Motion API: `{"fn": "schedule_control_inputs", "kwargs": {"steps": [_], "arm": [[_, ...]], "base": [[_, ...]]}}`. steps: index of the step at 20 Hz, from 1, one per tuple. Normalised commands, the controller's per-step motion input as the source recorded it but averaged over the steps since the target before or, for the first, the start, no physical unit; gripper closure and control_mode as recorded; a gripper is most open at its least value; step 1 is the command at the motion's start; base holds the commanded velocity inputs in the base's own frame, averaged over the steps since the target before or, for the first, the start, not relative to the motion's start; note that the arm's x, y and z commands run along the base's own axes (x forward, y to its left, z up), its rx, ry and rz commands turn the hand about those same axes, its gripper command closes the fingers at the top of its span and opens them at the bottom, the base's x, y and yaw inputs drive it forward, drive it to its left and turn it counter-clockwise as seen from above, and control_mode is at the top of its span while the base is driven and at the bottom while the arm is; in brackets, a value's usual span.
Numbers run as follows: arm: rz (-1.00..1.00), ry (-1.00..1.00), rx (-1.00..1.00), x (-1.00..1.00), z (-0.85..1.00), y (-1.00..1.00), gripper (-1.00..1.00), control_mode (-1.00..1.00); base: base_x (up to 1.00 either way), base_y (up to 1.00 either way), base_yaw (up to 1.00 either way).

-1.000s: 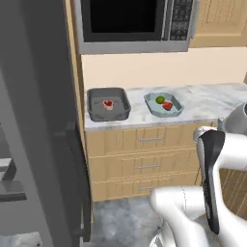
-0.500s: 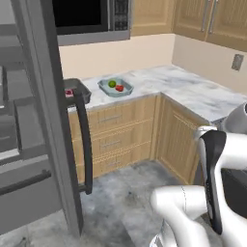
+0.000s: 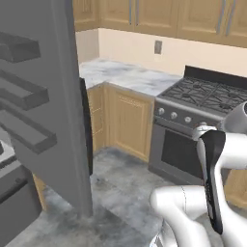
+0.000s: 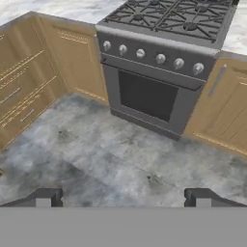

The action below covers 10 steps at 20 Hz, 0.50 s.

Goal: Place one lime and one steak in each tupperware on the nearby counter, to pack two identical lunches.

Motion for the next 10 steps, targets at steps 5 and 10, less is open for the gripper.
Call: {"fn": "schedule_control_inputs", "kwargs": {"steps": [5,10], "arm": [[0.0,0.0,0.0,0.0,0.0,0.0,-1.0,1.0],[0.0,0.0,0.0,0.0,0.0,0.0,-1.0,1.0]], "base": [[-1.0,0.69,-0.68],[-1.0,0.81,-0.46]]}}
